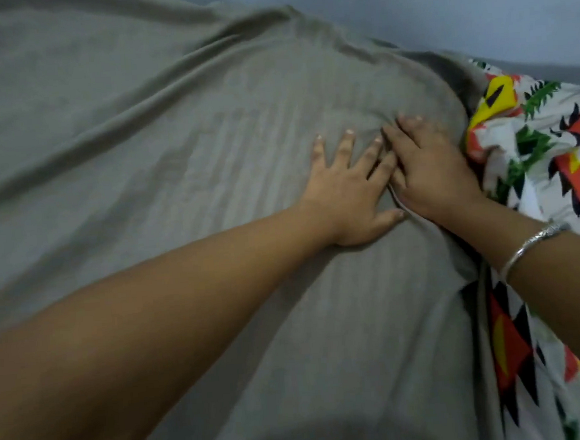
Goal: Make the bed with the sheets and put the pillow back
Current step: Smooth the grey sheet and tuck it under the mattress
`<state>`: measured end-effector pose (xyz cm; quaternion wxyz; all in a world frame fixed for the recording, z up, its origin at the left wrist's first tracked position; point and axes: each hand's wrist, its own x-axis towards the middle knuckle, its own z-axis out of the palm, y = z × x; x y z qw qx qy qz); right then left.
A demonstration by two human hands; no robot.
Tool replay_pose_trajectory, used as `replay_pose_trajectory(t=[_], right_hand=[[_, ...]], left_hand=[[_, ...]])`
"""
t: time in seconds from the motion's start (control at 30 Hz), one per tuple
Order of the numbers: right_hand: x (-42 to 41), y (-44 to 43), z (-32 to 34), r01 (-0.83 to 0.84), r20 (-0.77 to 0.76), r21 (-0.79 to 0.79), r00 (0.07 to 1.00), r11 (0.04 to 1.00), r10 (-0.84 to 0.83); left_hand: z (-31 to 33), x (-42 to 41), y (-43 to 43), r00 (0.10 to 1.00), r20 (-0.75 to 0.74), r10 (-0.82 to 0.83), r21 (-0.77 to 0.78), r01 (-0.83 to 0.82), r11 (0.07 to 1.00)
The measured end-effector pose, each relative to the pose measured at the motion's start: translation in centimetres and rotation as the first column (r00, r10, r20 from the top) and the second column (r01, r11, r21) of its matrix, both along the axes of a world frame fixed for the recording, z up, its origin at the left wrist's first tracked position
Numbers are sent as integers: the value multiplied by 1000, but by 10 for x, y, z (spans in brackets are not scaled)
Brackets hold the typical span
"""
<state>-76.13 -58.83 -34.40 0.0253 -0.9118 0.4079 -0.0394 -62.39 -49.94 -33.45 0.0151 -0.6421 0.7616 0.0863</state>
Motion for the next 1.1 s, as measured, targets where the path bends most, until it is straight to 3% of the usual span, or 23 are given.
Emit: replay_pose_trajectory(t=[0.13, 0.2, 0.27, 0.37, 0.57, 0.7, 0.87, 1.0, 1.1], right_hand=[[-4, 4, -1, 255, -95, 178, 966, 950, -241], [-1, 12, 13, 405, -107, 194, 914, 894, -391], [-6, 27, 18, 339, -78, 131, 940, 932, -331], [-28, 66, 7, 118, -132, 193, 987, 974, -93], [-50, 107, 24, 386, -219, 121, 909, 914, -355], [-61, 164, 19, 194, -230, 149, 960, 970, -157], [-93, 228, 24, 355, -226, 116, 919, 928, -323], [-113, 290, 22, 212, -240, 130, 955, 969, -176], [-136, 335, 23, 270, -325, 139, 921, 953, -213]], left_hand=[[-12, 3, -6, 997, 62, 37, 7, -37, 999], [-1, -2, -8, 994, 59, 87, -1, -87, 996], [10, -17, 5, 990, 34, 139, -37, -138, 990], [3, -41, 57, 997, 0, 72, -111, -72, 991], [3, -68, 98, 984, -10, 176, 7, -176, 984], [2, -96, 170, 998, -18, 58, 30, -58, 998], [2, -111, 246, 1000, 11, -22, 17, 22, 1000], [9, -131, 300, 990, 8, -141, 87, 140, 986], [10, -137, 329, 990, 42, -136, 145, 128, 981]])
